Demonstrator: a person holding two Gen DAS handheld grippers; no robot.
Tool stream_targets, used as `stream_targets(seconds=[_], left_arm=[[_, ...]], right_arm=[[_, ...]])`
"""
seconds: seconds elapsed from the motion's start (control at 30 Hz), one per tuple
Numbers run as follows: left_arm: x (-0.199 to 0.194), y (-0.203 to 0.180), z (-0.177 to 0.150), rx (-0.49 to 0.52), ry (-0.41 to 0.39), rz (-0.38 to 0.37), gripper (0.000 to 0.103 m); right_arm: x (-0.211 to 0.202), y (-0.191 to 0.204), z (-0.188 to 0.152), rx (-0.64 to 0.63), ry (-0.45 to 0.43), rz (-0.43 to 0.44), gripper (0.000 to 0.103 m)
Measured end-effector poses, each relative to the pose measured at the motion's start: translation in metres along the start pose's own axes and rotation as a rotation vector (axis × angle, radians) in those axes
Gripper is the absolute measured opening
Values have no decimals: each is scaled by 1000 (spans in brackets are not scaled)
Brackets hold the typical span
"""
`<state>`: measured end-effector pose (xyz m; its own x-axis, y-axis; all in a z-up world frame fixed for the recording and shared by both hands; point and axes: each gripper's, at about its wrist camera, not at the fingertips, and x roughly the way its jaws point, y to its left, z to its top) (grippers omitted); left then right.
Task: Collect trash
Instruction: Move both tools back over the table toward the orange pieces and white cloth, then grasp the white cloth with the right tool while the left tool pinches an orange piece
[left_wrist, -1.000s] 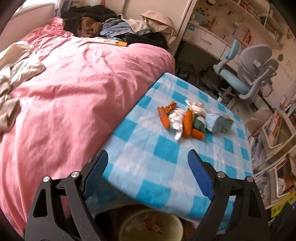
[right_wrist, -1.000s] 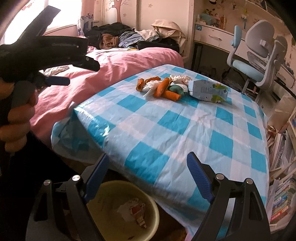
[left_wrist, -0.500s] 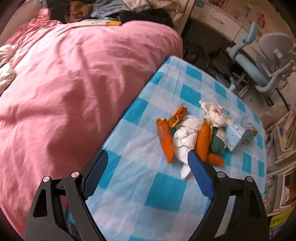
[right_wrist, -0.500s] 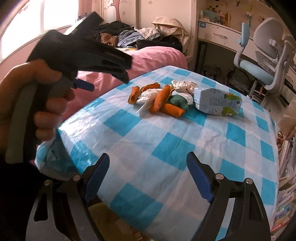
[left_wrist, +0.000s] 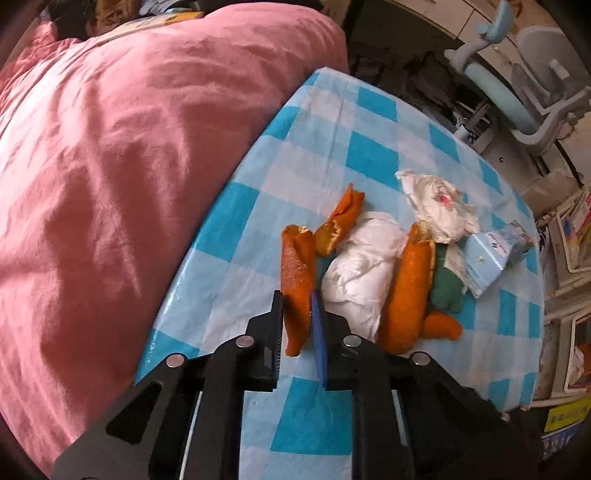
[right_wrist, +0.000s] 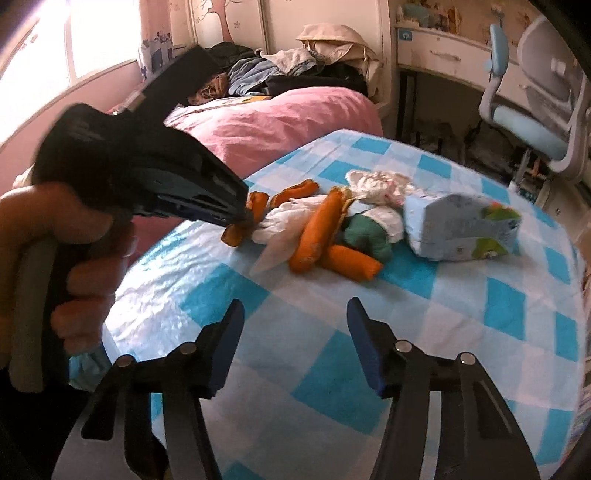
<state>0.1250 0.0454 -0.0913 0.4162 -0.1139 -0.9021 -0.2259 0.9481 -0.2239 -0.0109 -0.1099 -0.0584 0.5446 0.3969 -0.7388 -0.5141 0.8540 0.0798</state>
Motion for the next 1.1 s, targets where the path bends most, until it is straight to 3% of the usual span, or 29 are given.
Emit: stream_targets(seconds=[0.07, 0.4, 0.6, 0.7, 0.8, 0.83, 0.93, 1.0, 1.07, 1.1], left_arm=[[-11, -1, 1, 12, -29, -8, 6], [-48, 2, 7, 3, -122, -86, 6], [-33, 11, 11, -23, -68, -62, 7], [-8, 15, 12, -43, 19, -37, 16], [7, 12, 8, -38, 58, -12, 35], [10, 10, 7, -24, 51, 14, 45], [12, 5, 5, 7, 20, 53, 49], [11, 7, 5, 2, -4, 46, 45], [8, 8, 3, 15, -11, 30, 9], [6, 7, 1, 30, -12, 35, 5]], right_arm=[[6, 3, 3, 15, 5, 26, 54], [38, 17, 25, 92, 24, 87, 54], [54, 5, 33, 199, 31, 62, 53], [56, -1, 35, 225, 31, 54, 43], [54, -4, 32, 225, 40, 38, 18], [53, -4, 30, 225, 53, 41, 5], [50, -4, 26, 196, 63, 43, 2], [44, -3, 23, 164, 62, 38, 1], [36, -4, 20, 148, 57, 35, 1], [30, -5, 18, 146, 54, 36, 1]])
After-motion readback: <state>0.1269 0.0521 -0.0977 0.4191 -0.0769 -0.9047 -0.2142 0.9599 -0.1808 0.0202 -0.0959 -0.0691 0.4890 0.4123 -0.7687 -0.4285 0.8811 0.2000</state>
